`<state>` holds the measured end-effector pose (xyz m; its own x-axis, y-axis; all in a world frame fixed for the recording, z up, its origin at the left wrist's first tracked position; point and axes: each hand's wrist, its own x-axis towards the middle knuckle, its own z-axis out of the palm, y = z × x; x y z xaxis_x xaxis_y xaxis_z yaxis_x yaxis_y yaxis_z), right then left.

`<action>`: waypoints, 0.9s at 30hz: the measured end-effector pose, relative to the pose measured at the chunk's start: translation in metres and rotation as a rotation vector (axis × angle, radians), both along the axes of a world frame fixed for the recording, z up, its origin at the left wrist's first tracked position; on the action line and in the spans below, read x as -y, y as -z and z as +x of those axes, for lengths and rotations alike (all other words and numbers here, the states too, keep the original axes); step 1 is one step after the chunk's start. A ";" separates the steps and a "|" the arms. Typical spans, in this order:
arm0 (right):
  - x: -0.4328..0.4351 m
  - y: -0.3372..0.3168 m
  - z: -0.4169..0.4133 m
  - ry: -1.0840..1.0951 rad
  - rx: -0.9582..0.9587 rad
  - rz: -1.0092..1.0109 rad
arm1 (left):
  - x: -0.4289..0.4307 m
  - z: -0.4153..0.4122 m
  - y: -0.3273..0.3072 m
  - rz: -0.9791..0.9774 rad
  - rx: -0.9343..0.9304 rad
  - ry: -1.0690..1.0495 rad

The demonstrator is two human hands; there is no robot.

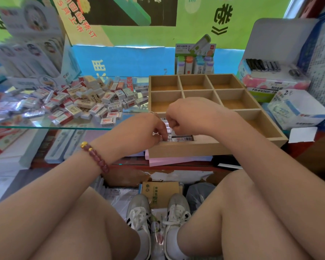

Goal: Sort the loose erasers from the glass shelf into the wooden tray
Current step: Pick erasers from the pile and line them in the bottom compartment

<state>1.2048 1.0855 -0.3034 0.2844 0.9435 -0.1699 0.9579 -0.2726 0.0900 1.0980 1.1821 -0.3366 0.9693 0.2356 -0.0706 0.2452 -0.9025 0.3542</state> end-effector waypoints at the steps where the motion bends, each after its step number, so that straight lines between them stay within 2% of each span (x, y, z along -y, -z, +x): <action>1: -0.002 -0.001 0.000 0.000 0.008 -0.013 | 0.000 0.001 0.001 -0.006 -0.003 0.005; 7: -0.006 0.001 0.000 -0.026 0.023 -0.054 | -0.001 0.004 0.004 -0.036 -0.028 0.014; 13: -0.001 -0.001 0.008 -0.011 -0.143 -0.023 | 0.002 0.005 0.004 -0.024 -0.032 0.032; 18: -0.007 0.002 -0.001 -0.040 -0.018 -0.072 | 0.000 0.014 0.006 0.033 -0.056 -0.002; 21: -0.006 0.009 0.005 -0.046 -0.071 -0.078 | 0.000 0.013 0.007 0.077 -0.060 -0.029; 27: 0.007 0.023 0.019 -0.037 -0.209 0.106 | 0.000 0.008 0.004 0.030 0.004 -0.080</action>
<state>1.2238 1.0786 -0.3259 0.2181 0.9684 -0.1209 0.9622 -0.2341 -0.1390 1.1062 1.1823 -0.3406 0.9477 0.3138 -0.0585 0.3151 -0.8903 0.3286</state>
